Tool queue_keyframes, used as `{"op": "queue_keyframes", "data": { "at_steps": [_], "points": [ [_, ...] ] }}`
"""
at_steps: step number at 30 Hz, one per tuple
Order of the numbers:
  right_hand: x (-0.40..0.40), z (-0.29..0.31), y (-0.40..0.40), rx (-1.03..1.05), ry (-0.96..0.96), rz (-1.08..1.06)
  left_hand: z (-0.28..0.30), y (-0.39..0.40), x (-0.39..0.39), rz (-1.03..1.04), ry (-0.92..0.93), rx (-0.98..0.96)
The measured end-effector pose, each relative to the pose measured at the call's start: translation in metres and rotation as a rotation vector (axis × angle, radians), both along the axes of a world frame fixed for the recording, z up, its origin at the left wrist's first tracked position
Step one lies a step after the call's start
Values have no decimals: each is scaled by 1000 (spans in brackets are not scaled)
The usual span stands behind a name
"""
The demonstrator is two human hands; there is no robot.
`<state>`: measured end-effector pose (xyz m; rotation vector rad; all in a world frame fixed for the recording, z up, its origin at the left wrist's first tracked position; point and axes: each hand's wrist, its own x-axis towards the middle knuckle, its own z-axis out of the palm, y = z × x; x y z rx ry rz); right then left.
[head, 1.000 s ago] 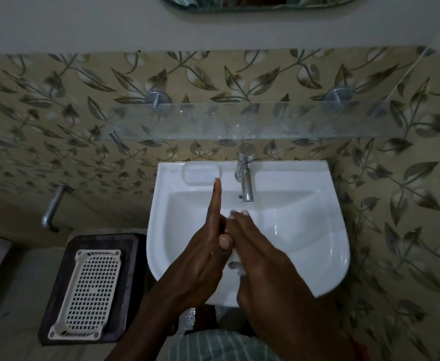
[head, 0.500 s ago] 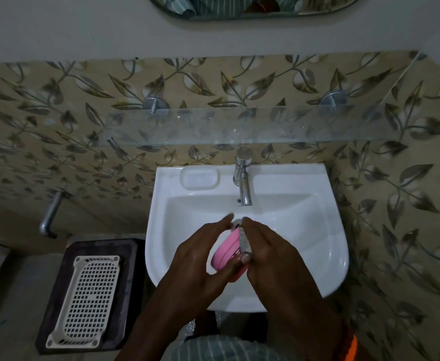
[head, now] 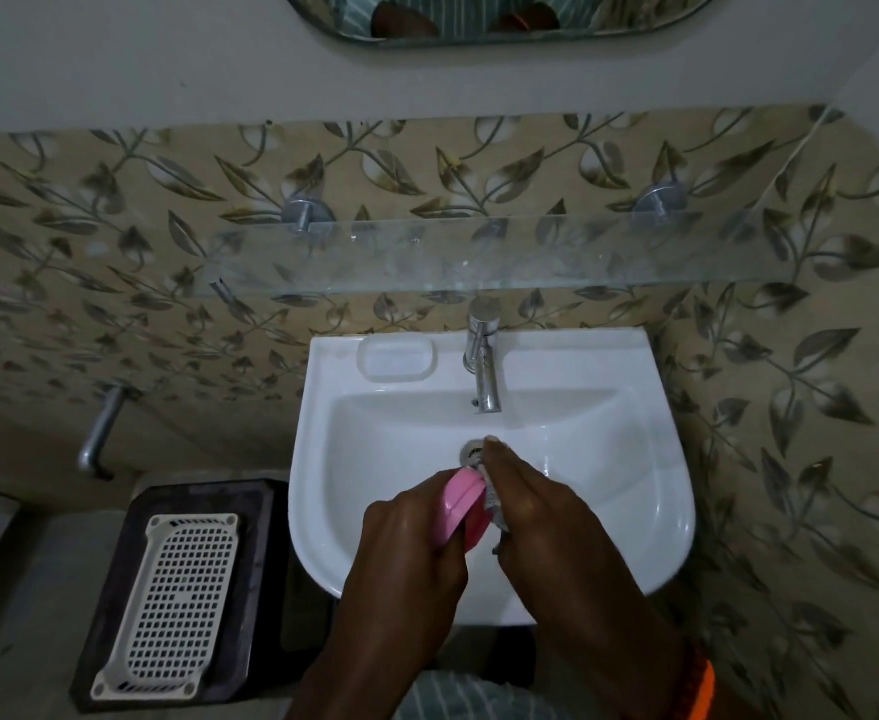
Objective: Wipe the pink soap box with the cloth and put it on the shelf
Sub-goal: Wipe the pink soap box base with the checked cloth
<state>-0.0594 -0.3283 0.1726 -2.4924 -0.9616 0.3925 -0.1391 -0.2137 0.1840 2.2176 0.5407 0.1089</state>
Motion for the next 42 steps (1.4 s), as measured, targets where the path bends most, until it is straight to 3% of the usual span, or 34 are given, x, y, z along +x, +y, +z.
{"op": "queue_keyframes", "data": {
  "at_steps": [5,9,11,19,21,27,30,37,38,42],
  "points": [
    [-17,9,0,-75,41,46,-10,3,2,-51,-140,-29],
    [-9,18,1,-45,-61,83,-12,6,-2,-68,-261,24],
    [-2,20,-1,-85,20,65,-13,6,-4,-98,-246,47],
    [-10,33,4,-92,-84,60,-19,9,-6,-162,-337,110],
    [-3,33,0,-166,-10,45,-20,9,-8,-183,-350,124],
    [-44,30,14,-172,-237,4,-16,7,-3,-203,-402,29],
    [-29,15,11,-190,-322,-18,-20,7,-3,-241,-318,44],
    [-42,14,16,-360,-172,-55,-13,3,3,-252,-257,29],
    [-35,12,16,-325,-179,-83,-14,4,4,-267,-217,35],
    [15,13,-10,-137,91,-160,-13,1,2,-227,-183,92]
  ]
}}
